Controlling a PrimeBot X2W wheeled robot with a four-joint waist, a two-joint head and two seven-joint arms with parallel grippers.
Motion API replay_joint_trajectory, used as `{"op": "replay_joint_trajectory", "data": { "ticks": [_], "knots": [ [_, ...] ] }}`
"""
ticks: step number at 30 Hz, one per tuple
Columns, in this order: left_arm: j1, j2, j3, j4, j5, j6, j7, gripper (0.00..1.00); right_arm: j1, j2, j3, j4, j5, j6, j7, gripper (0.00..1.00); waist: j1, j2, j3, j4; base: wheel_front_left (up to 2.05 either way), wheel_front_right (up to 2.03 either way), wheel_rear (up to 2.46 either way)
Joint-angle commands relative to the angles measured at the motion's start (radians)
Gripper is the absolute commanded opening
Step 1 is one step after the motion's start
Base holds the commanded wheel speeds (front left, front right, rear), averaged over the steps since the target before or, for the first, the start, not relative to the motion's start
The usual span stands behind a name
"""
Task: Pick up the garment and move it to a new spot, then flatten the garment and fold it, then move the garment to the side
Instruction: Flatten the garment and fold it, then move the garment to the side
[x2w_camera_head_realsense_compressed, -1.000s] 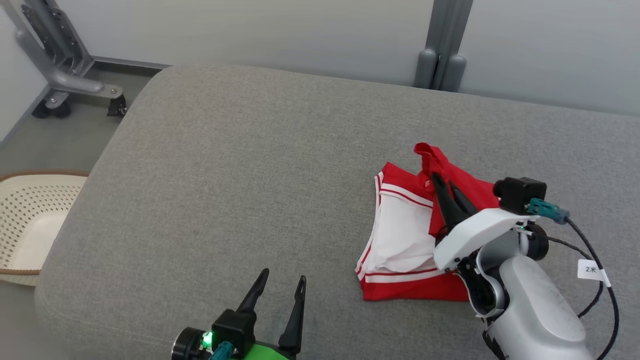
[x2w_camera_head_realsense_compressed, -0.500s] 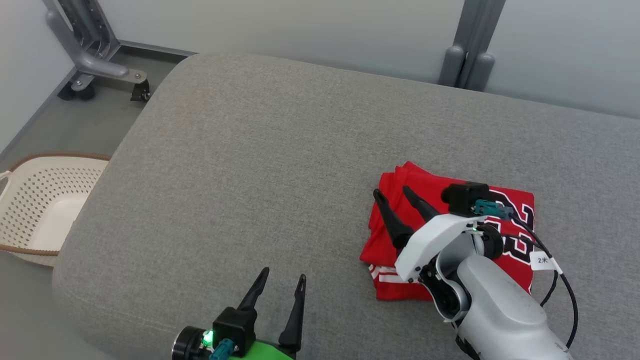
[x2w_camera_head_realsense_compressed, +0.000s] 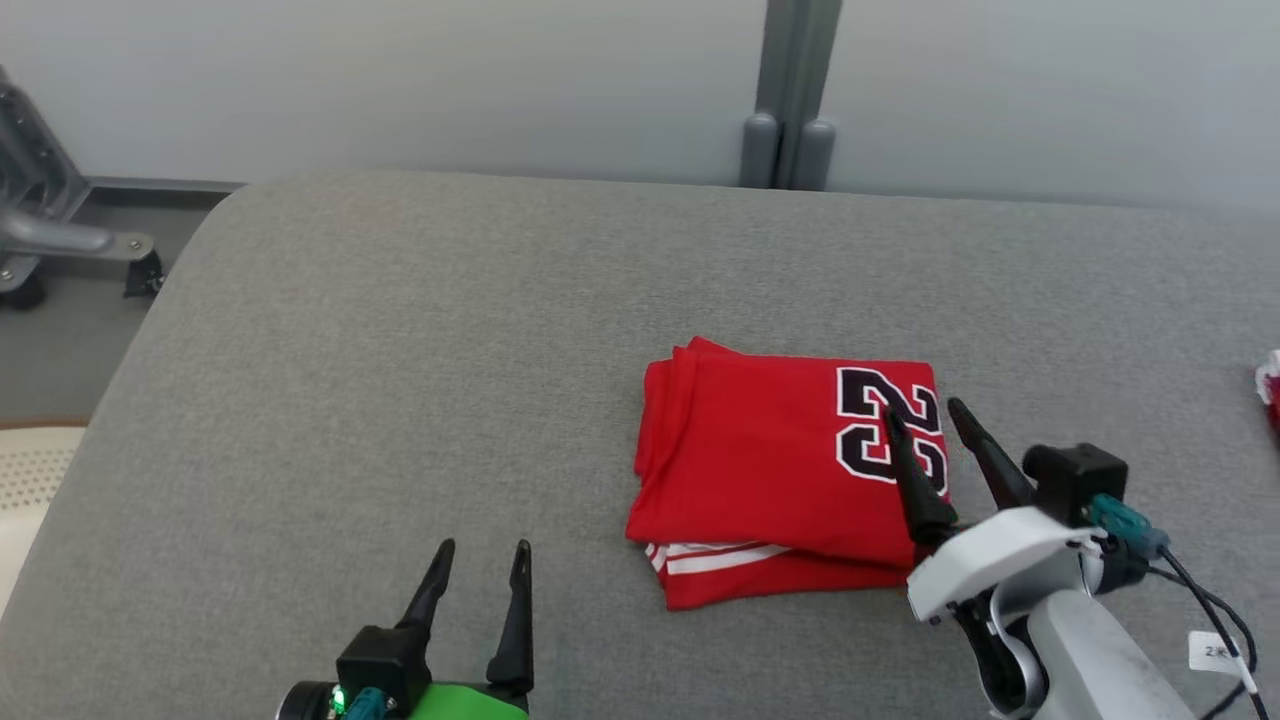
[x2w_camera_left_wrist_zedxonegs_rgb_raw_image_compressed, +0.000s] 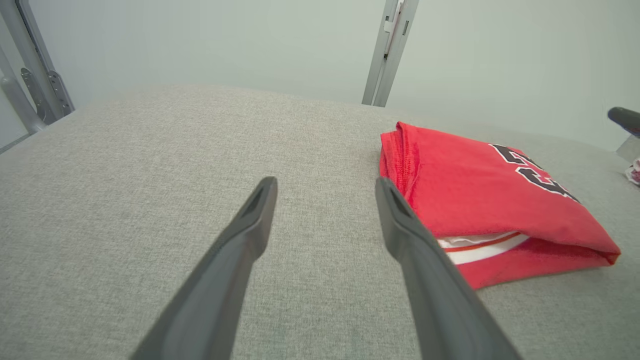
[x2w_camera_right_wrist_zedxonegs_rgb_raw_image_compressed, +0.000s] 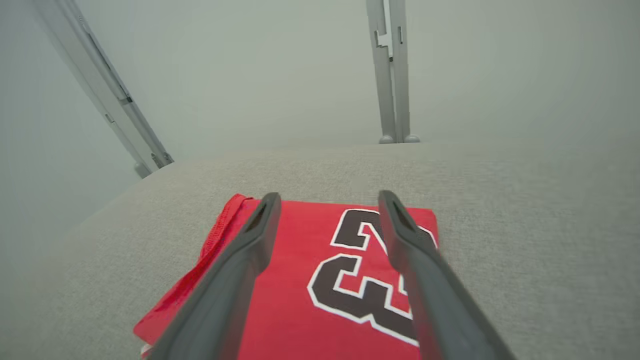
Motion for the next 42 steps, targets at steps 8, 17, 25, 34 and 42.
{"op": "replay_joint_trajectory", "data": {
  "ticks": [8, 17, 25, 34, 42],
  "knots": [
    [0.053, 0.003, 0.100, -0.047, -0.025, -0.002, -0.001, 1.00, 0.208, -0.030, -0.105, -0.230, -0.086, 0.000, -0.010, 1.00, 0.0000, 0.0000, -0.090, -0.182, 0.00, 0.00, 0.00],
    [0.142, 0.003, 0.142, -0.101, -0.021, -0.017, -0.001, 1.00, 0.383, -0.027, -0.137, -0.420, -0.165, 0.000, -0.011, 1.00, 0.0000, 0.0000, -0.126, -0.201, 0.00, 0.00, 0.00],
    [0.176, 0.003, 0.155, -0.121, -0.006, -0.032, -0.001, 1.00, 0.448, -0.012, -0.135, -0.446, -0.202, 0.000, -0.011, 1.00, 0.0000, 0.0000, -0.138, -0.191, 0.00, 0.00, 0.00],
    [0.160, 0.003, 0.142, -0.109, 0.015, -0.040, -0.001, 1.00, 0.468, 0.012, -0.152, -0.414, -0.226, 0.000, -0.011, 1.00, 0.0000, 0.0000, -0.156, -0.183, 0.00, 0.00, 0.00],
    [0.149, 0.003, 0.134, -0.099, 0.019, -0.034, -0.001, 1.00, 0.460, 0.017, -0.149, -0.394, -0.232, 0.000, -0.011, 1.00, 0.0000, 0.0000, -0.160, -0.187, 0.00, 0.00, 0.00]
  ]
}}
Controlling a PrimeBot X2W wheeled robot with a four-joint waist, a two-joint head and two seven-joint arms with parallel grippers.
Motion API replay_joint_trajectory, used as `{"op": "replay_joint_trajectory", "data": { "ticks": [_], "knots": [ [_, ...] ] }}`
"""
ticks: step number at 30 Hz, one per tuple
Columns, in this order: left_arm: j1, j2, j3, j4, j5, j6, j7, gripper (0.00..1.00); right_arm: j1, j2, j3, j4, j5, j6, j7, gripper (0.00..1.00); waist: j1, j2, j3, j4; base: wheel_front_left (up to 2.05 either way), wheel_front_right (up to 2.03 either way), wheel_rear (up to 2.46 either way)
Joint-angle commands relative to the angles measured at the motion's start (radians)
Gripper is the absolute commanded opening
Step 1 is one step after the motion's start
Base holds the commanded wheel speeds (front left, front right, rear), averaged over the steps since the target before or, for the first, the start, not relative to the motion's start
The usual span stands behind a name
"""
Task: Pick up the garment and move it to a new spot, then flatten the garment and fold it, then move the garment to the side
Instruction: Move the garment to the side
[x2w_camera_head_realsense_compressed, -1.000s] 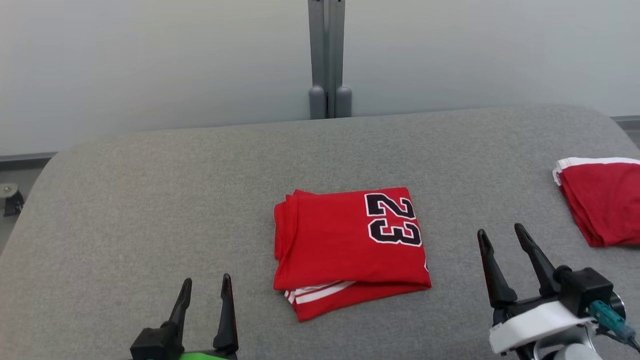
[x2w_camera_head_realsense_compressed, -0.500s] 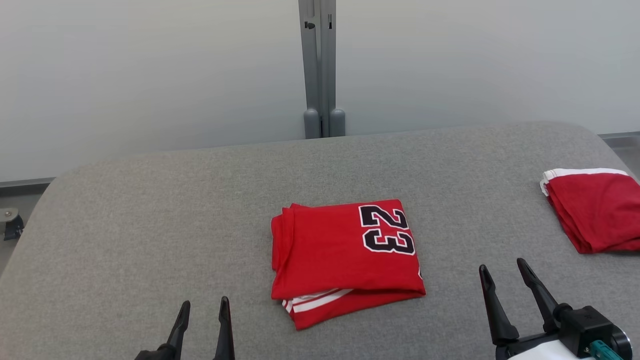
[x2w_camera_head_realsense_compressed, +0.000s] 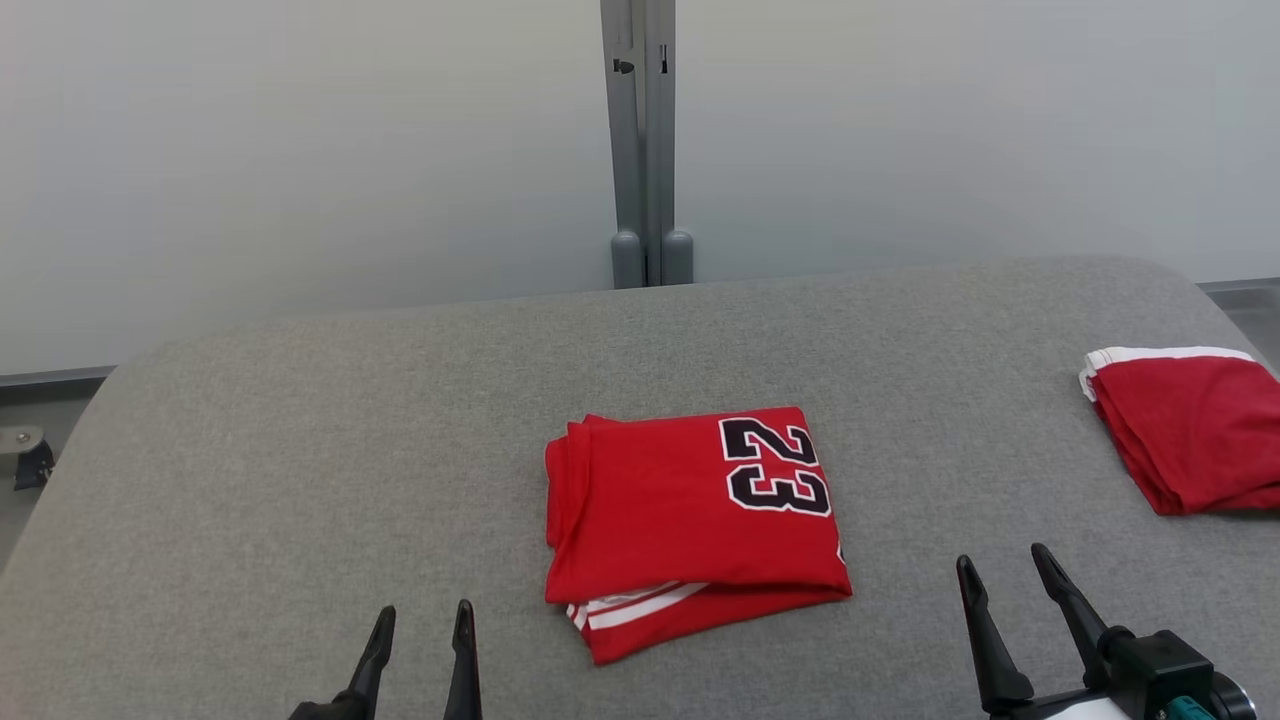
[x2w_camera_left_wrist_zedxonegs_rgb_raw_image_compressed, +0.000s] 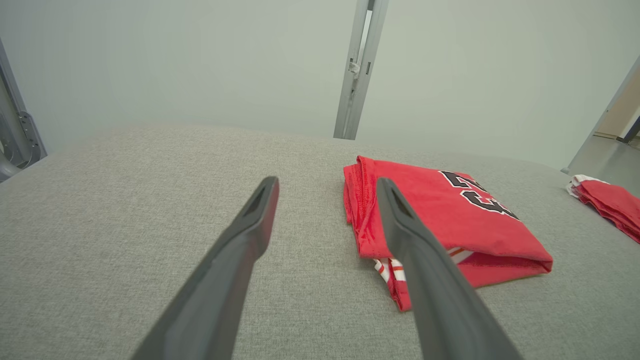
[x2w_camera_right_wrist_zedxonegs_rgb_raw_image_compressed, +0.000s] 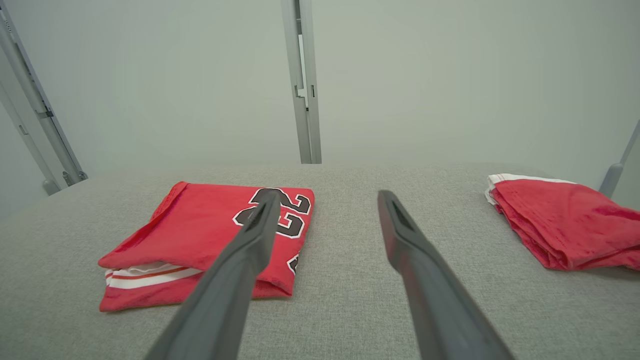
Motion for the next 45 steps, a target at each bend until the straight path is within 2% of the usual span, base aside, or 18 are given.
{"op": "replay_joint_trajectory", "data": {
  "ticks": [1, 34, 45],
  "knots": [
    [-0.010, 0.003, 0.001, 0.003, 0.009, 0.000, 0.000, 1.00, -0.002, 0.003, 0.000, 0.003, -0.006, 0.000, -0.002, 1.00, 0.0000, 0.0000, 0.000, -0.001, 0.00, 0.00, 0.00],
    [-0.022, 0.003, -0.014, 0.007, 0.028, 0.002, 0.000, 1.00, 0.001, 0.021, -0.012, 0.002, -0.007, 0.000, -0.002, 1.00, 0.0000, 0.0000, 0.001, 0.003, 0.00, 0.00, 0.00],
    [-0.023, 0.003, -0.014, 0.008, 0.024, 0.004, 0.000, 1.00, -0.004, 0.034, -0.027, -0.001, 0.037, 0.000, -0.002, 1.00, 0.0000, 0.0000, 0.011, 0.006, 0.00, 0.00, 0.00]
  ]
}}
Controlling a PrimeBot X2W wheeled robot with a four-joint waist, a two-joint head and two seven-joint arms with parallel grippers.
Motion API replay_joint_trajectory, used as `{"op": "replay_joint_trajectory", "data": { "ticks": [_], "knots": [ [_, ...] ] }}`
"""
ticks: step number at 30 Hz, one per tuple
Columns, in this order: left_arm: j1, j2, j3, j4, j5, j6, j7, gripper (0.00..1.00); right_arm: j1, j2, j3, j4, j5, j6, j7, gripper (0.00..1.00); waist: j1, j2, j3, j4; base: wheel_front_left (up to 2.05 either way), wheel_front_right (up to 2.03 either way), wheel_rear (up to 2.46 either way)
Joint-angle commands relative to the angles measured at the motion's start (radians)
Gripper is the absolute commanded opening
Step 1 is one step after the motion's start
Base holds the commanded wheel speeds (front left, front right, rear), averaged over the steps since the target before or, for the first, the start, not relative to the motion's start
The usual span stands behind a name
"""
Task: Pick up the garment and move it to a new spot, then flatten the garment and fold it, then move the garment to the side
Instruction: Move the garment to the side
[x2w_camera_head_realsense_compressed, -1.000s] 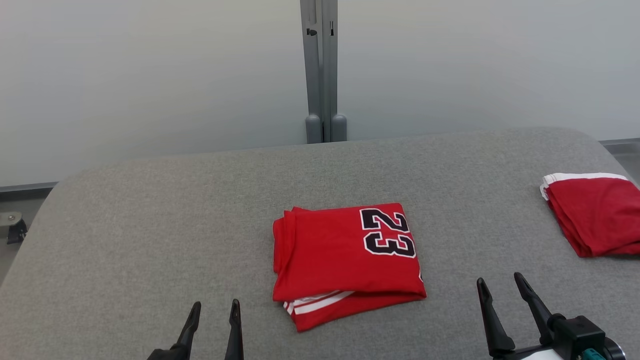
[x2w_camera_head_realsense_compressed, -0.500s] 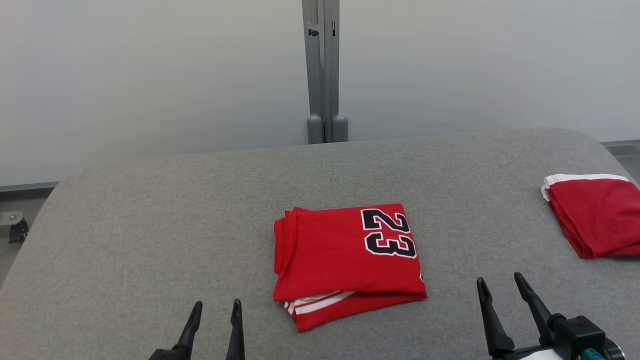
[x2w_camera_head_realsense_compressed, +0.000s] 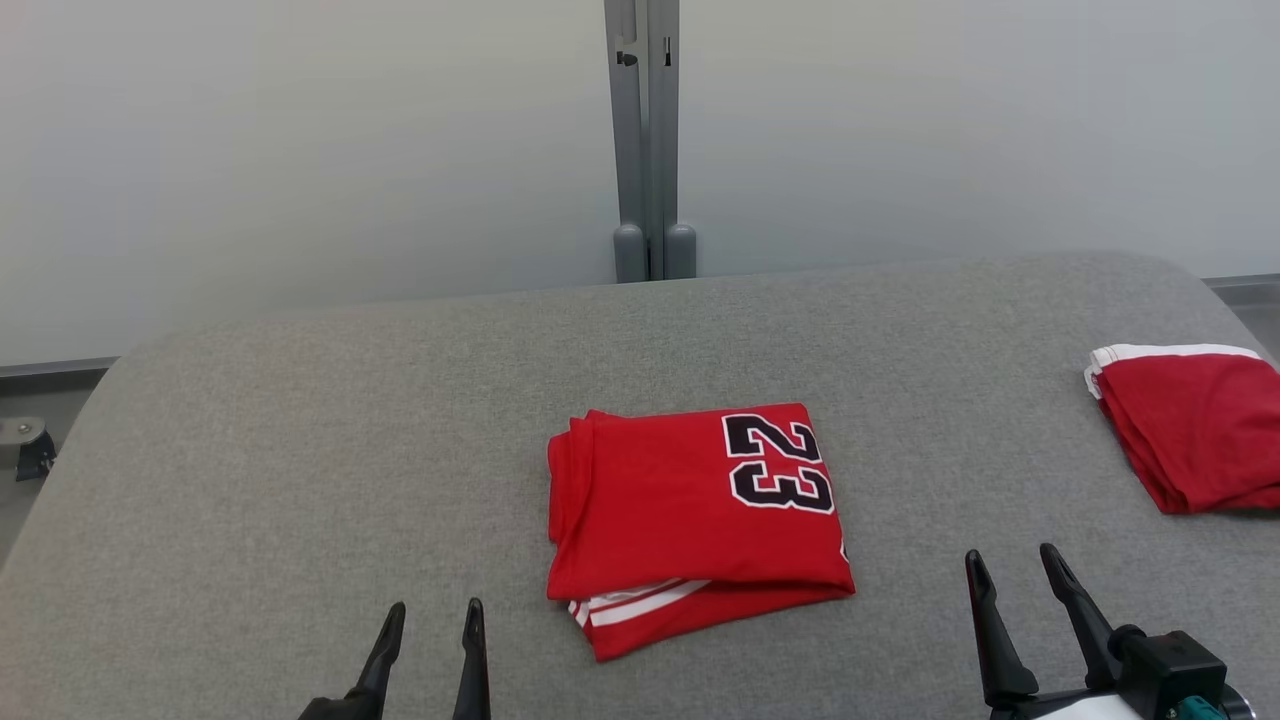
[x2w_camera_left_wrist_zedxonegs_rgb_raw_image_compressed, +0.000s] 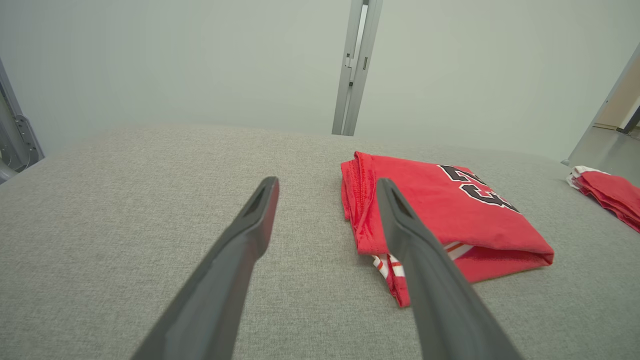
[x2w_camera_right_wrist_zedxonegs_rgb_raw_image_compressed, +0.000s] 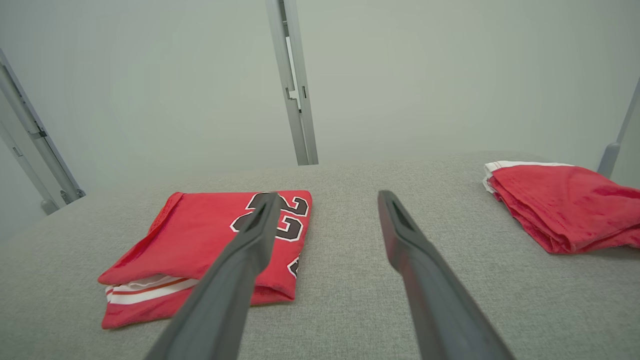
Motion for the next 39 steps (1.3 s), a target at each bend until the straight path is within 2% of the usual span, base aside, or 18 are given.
{"op": "replay_joint_trajectory", "data": {
  "ticks": [1, 10, 16, 19, 23, 28, 33, 35, 36, 37, 38, 39],
  "knots": [
    [-0.014, 0.003, 0.001, -0.001, 0.002, 0.002, 0.000, 1.00, -0.003, 0.002, -0.004, -0.003, 0.001, 0.000, -0.002, 1.00, 0.0000, 0.0000, 0.002, 0.002, 0.00, 0.00, 0.00],
    [-0.029, 0.003, -0.012, 0.004, 0.011, 0.005, 0.000, 1.00, -0.031, -0.011, 0.018, 0.029, 0.011, 0.000, -0.002, 1.00, 0.0000, 0.0000, 0.052, 0.022, 0.00, 0.00, 0.00],
    [-0.058, 0.003, -0.023, 0.010, 0.028, -0.009, 0.000, 1.00, -0.129, -0.042, 0.068, 0.161, 0.093, 0.000, -0.002, 1.00, 0.0000, 0.0000, 0.108, 0.048, 0.00, 0.00, 0.00],
    [-0.078, 0.003, -0.037, 0.013, 0.041, -0.018, 0.000, 1.00, -0.226, -0.060, 0.079, 0.250, 0.174, 0.000, -0.002, 1.00, 0.0000, 0.0000, 0.145, 0.066, 0.00, 0.00, 0.00],
    [-0.104, 0.003, -0.046, 0.014, 0.046, -0.023, 0.000, 1.00, -0.372, -0.098, 0.146, 0.388, 0.322, 0.000, 0.034, 1.00, 0.0000, 0.0000, 0.191, 0.085, 0.00, 0.00, 0.00],
    [-0.138, 0.003, -0.064, 0.012, 0.039, -0.024, 0.000, 1.00, -0.533, -0.149, 0.224, 0.498, 0.564, 0.000, 0.224, 1.00, 0.0000, 0.0000, 0.250, 0.112, 0.00, 0.00, 0.00],
    [-0.169, 0.003, -0.081, 0.017, 0.024, -0.014, 0.000, 1.00, -0.630, -0.189, 0.248, 0.589, 0.709, 0.000, 0.336, 1.00, 0.0000, 0.0000, 0.286, 0.136, 0.00, 0.00, 0.00],
    [-0.176, 0.003, -0.085, 0.018, 0.018, -0.010, 0.000, 1.00, -0.651, -0.187, 0.257, 0.640, 0.748, 0.000, 0.384, 0.92, 0.0000, 0.0000, 0.293, 0.142, 0.00, 0.00, 0.00],
    [-0.179, 0.003, -0.088, 0.018, 0.015, -0.009, 0.000, 1.00, -0.661, -0.184, 0.266, 0.657, 0.766, 0.000, 0.401, 0.92, 0.0000, 0.0000, 0.297, 0.145, 0.00, 0.00, 0.00],
    [-0.182, 0.003, -0.089, 0.017, 0.012, -0.009, 0.000, 1.00, -0.663, -0.181, 0.275, 0.669, 0.778, 0.000, 0.412, 0.85, 0.0000, 0.0000, 0.299, 0.146, 0.00, 0.00, 0.00],
    [-0.184, 0.003, -0.089, 0.016, 0.011, -0.006, 0.000, 1.00, -0.662, -0.177, 0.289, 0.679, 0.788, 0.000, 0.416, 0.69, 0.0000, 0.0000, 0.302, 0.147, 0.00, 0.00, 0.00],
    [-0.185, 0.003, -0.088, 0.015, 0.010, -0.004, 0.000, 1.00, -0.661, -0.176, 0.299, 0.683, 0.795, 0.000, 0.412, 0.43, 0.0000, 0.0000, 0.304, 0.146, 0.00, 0.00, 0.00]
  ]
}}
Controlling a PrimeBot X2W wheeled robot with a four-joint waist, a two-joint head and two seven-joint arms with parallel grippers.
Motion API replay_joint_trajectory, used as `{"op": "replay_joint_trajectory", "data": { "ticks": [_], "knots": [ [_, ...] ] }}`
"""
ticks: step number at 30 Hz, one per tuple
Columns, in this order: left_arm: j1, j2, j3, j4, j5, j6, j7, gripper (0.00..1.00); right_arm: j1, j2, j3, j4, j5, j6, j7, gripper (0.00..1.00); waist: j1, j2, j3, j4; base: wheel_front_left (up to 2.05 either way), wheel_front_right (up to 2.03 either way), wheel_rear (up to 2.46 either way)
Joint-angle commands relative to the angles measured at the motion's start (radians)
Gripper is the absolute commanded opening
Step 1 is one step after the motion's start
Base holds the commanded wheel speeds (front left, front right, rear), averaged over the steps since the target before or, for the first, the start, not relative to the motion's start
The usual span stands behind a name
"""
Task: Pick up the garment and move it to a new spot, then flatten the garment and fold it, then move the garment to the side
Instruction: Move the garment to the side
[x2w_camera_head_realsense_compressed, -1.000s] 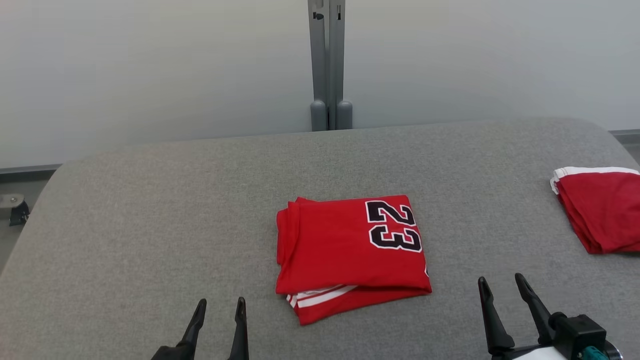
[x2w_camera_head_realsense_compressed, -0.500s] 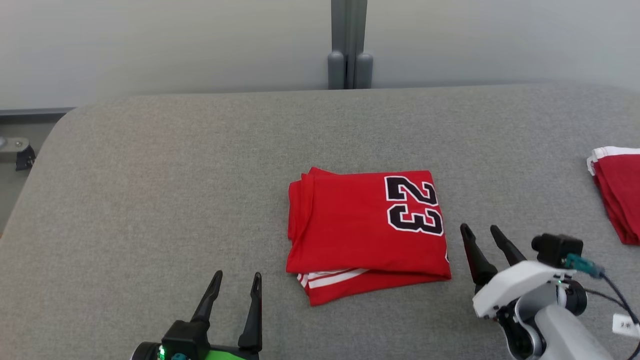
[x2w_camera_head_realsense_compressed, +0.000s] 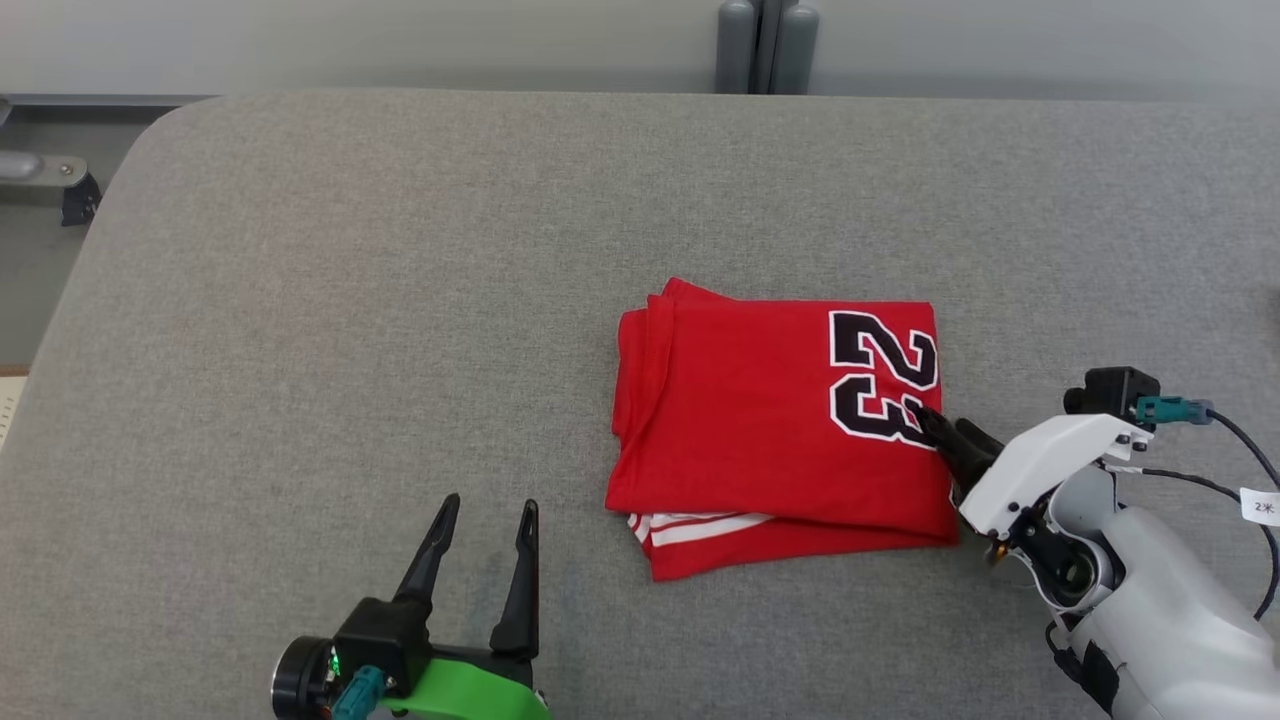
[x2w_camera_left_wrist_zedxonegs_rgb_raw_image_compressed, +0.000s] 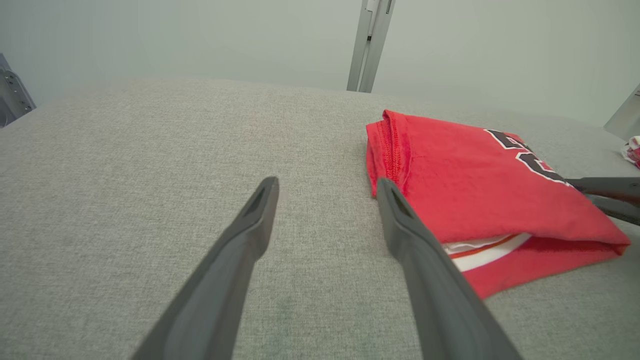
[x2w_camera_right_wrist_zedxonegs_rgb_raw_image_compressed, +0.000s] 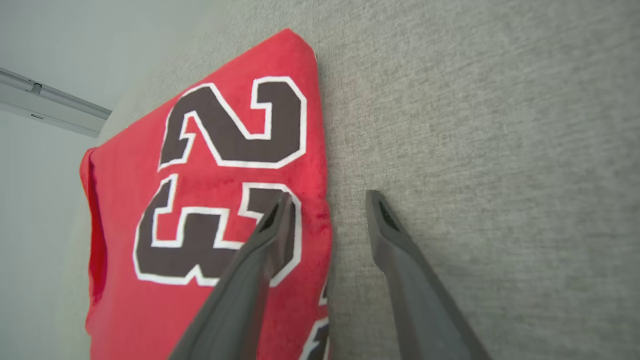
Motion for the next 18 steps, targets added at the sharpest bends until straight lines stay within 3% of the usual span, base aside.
{"op": "replay_joint_trajectory", "data": {
  "ticks": [1, 2, 12, 18],
  "knots": [
    [-0.018, 0.003, 0.005, -0.002, -0.008, 0.008, 0.000, 1.00, 0.007, 0.010, 0.024, 0.010, 0.012, 0.000, -0.004, 0.09, 0.0000, 0.0000, 0.014, 0.005, 0.00, 0.00, 0.00],
    [-0.018, 0.003, 0.007, -0.003, -0.009, 0.009, 0.000, 1.00, 0.010, 0.010, 0.035, 0.007, 0.021, 0.000, -0.008, 0.00, 0.0000, 0.0000, 0.015, 0.001, 0.00, 0.00, 0.00],
    [-0.030, 0.003, 0.022, -0.014, 0.010, 0.005, 0.000, 1.00, -0.018, -0.099, 0.134, -0.021, 0.017, -0.001, -0.147, 0.00, 0.0000, 0.0000, 0.041, -0.096, 0.00, 0.00, 0.00],
    [-0.040, 0.003, 0.045, -0.025, 0.040, -0.005, 0.000, 1.00, -0.066, -0.214, 0.193, -0.052, -0.035, -0.001, -0.208, 0.00, 0.0000, 0.0000, 0.083, -0.197, 0.00, 0.00, 0.00]
  ]
}}
